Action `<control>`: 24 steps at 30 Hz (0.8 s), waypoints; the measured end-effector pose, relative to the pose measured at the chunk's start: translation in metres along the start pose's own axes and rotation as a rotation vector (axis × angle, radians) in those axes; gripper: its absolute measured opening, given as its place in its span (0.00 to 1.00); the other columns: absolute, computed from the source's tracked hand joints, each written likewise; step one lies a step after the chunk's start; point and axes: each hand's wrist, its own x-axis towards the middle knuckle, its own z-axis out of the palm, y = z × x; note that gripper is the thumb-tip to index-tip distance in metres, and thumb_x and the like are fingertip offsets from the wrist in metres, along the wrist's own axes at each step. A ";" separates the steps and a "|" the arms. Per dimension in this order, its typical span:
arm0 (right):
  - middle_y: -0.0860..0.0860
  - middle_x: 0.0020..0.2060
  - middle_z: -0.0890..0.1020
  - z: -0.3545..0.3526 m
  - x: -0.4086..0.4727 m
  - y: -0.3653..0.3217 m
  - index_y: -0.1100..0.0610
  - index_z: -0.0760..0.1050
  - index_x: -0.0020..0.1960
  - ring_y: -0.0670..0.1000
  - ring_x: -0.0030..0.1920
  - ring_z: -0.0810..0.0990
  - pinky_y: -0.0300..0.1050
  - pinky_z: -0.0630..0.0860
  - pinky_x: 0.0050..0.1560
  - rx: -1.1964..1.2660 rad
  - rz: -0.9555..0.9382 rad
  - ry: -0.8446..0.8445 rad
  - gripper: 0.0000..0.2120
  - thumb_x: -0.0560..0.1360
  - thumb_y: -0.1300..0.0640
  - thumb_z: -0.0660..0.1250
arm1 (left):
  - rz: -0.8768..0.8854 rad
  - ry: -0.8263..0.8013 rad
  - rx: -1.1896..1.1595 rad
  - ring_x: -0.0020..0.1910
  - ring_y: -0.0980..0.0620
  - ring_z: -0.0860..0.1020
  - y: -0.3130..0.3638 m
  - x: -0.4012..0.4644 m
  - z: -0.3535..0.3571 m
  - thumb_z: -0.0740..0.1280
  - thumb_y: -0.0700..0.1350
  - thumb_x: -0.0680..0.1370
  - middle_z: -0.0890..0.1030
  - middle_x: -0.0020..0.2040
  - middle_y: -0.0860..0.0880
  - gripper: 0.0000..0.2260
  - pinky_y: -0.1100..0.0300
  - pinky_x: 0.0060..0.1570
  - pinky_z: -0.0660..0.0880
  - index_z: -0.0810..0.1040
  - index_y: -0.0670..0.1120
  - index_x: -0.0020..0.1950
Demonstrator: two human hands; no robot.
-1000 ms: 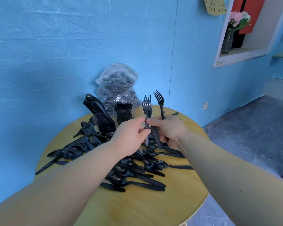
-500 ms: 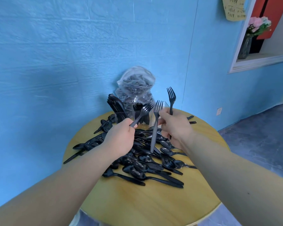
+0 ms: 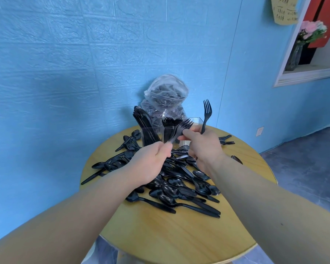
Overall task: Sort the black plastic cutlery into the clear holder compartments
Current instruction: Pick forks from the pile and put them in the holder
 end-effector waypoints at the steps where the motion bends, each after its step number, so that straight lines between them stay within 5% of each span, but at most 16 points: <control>1: 0.57 0.36 0.81 0.001 0.000 0.000 0.56 0.67 0.39 0.43 0.15 0.62 0.36 0.59 0.19 -0.001 -0.001 -0.006 0.10 0.77 0.62 0.64 | 0.013 0.001 0.029 0.34 0.52 0.70 -0.001 0.001 0.000 0.49 0.52 0.83 0.71 0.35 0.49 0.17 0.57 0.38 0.66 0.74 0.45 0.51; 7: 0.53 0.31 0.69 -0.004 0.001 0.002 0.55 0.68 0.45 0.48 0.25 0.59 0.41 0.59 0.26 -0.105 0.020 0.045 0.18 0.81 0.43 0.51 | -0.001 0.071 0.033 0.29 0.52 0.68 -0.014 0.010 -0.003 0.52 0.46 0.83 0.71 0.32 0.49 0.13 0.59 0.30 0.64 0.74 0.48 0.47; 9: 0.53 0.31 0.66 -0.012 0.003 0.003 0.56 0.68 0.42 0.49 0.27 0.60 0.43 0.59 0.28 -0.125 0.006 0.047 0.17 0.82 0.47 0.50 | -0.028 0.085 0.043 0.29 0.52 0.68 -0.018 0.012 -0.006 0.53 0.47 0.83 0.71 0.32 0.49 0.13 0.58 0.30 0.63 0.76 0.48 0.48; 12: 0.53 0.33 0.71 -0.022 0.009 0.005 0.57 0.73 0.52 0.49 0.28 0.66 0.43 0.66 0.30 -0.203 -0.014 0.059 0.09 0.81 0.59 0.54 | -0.061 0.075 0.032 0.30 0.52 0.67 -0.019 0.015 -0.006 0.54 0.47 0.82 0.71 0.33 0.47 0.13 0.57 0.31 0.63 0.76 0.44 0.49; 16: 0.57 0.34 0.75 -0.033 0.014 0.005 0.56 0.66 0.60 0.50 0.25 0.68 0.44 0.69 0.28 -0.213 -0.019 0.112 0.16 0.77 0.68 0.51 | -0.096 0.083 0.086 0.31 0.52 0.68 -0.015 0.014 -0.006 0.51 0.46 0.83 0.70 0.33 0.49 0.13 0.57 0.31 0.64 0.75 0.44 0.50; 21: 0.56 0.33 0.72 -0.032 0.009 -0.005 0.60 0.75 0.46 0.50 0.28 0.69 0.43 0.70 0.32 -0.145 -0.034 0.090 0.11 0.80 0.58 0.56 | -0.103 0.107 0.116 0.35 0.50 0.70 -0.010 0.015 -0.003 0.49 0.45 0.83 0.70 0.35 0.48 0.16 0.55 0.36 0.65 0.74 0.39 0.51; 24: 0.56 0.36 0.71 -0.029 0.007 -0.008 0.59 0.77 0.41 0.51 0.34 0.65 0.41 0.62 0.34 -0.195 -0.076 0.060 0.09 0.77 0.60 0.61 | -0.078 0.083 0.108 0.41 0.49 0.72 -0.006 0.014 -0.002 0.47 0.48 0.83 0.72 0.38 0.48 0.19 0.53 0.44 0.68 0.74 0.39 0.52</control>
